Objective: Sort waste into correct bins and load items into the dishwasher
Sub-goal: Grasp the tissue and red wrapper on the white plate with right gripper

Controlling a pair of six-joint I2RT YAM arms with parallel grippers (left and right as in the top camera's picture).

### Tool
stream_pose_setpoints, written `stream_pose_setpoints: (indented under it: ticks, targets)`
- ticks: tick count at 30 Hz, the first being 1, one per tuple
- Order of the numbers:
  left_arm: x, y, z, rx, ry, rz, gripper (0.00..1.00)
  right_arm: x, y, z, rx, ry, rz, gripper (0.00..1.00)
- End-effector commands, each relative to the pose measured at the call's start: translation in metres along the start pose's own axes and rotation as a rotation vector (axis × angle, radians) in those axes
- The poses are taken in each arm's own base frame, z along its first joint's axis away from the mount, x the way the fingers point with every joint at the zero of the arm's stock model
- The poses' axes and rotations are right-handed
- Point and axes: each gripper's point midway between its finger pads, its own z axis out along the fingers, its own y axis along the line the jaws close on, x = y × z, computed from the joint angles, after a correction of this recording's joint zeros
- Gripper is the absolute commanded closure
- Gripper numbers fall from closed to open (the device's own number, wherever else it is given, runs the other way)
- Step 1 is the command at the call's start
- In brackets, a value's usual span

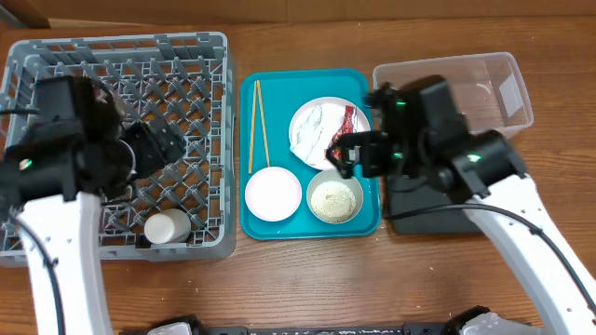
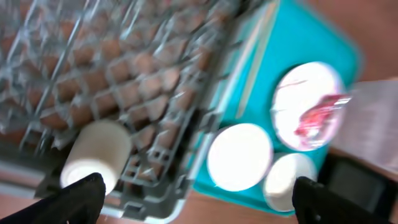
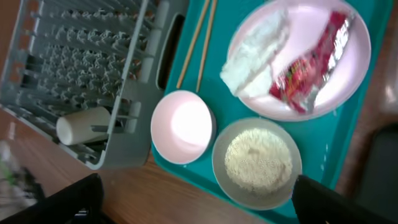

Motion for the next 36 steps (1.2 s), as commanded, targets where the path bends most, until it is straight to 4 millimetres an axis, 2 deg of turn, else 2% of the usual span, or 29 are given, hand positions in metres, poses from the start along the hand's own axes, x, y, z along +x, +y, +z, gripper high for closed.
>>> stream_pose_setpoints:
  ticks: [1,4,8,12,15,17,18,19,20,22,24,26,31,36]
  targets:
    - [-0.005,-0.032,-0.038,0.139,-0.079,0.087,0.03,-0.031,-0.002,0.014,0.143,-0.062,-0.014,0.04]
    - [-0.001,-0.047,-0.068,0.210,-0.137,0.132,0.03,-0.051,-0.012,0.060,0.170,-0.068,0.061,0.14]
    - [0.012,-0.055,-0.108,0.257,-0.247,0.230,0.03,-0.061,-0.038,0.125,0.185,-0.055,0.186,0.27]
    - [0.025,-0.052,-0.141,0.252,-0.372,0.286,0.00,-0.052,-0.052,0.174,0.189,-0.015,0.221,0.30]
    - [0.035,-0.047,-0.163,0.242,-0.456,0.300,0.00,-0.037,-0.066,0.209,0.222,0.024,0.283,0.44]
    - [0.040,-0.042,-0.175,0.222,-0.512,0.302,0.00,-0.025,-0.079,0.231,0.246,0.052,0.332,0.48]
    - [0.041,-0.040,-0.177,0.217,-0.521,0.301,0.00,-0.023,-0.081,0.236,0.248,0.057,0.332,0.52]
    - [0.042,-0.039,-0.179,0.215,-0.527,0.301,0.00,-0.021,-0.083,0.240,0.248,0.065,0.333,0.61]
    - [0.043,-0.039,-0.179,0.214,-0.529,0.301,0.00,-0.020,-0.082,0.240,0.244,0.069,0.334,0.69]
    - [0.044,-0.039,-0.179,0.213,-0.526,0.300,0.00,-0.020,-0.082,0.240,0.243,0.071,0.330,0.75]
    - [0.046,-0.037,-0.177,0.209,-0.513,0.297,0.00,-0.023,-0.078,0.235,0.233,0.068,0.302,0.88]
    - [0.049,-0.036,-0.175,0.204,-0.498,0.293,0.00,-0.026,-0.076,0.229,0.228,0.063,0.296,0.96]
    - [0.050,-0.035,-0.174,0.201,-0.489,0.291,0.00,-0.050,-0.069,0.190,0.208,-0.004,0.297,0.96]
    - [0.052,-0.033,-0.173,0.198,-0.480,0.288,0.00,-0.088,-0.073,0.120,0.196,-0.143,0.300,0.96]
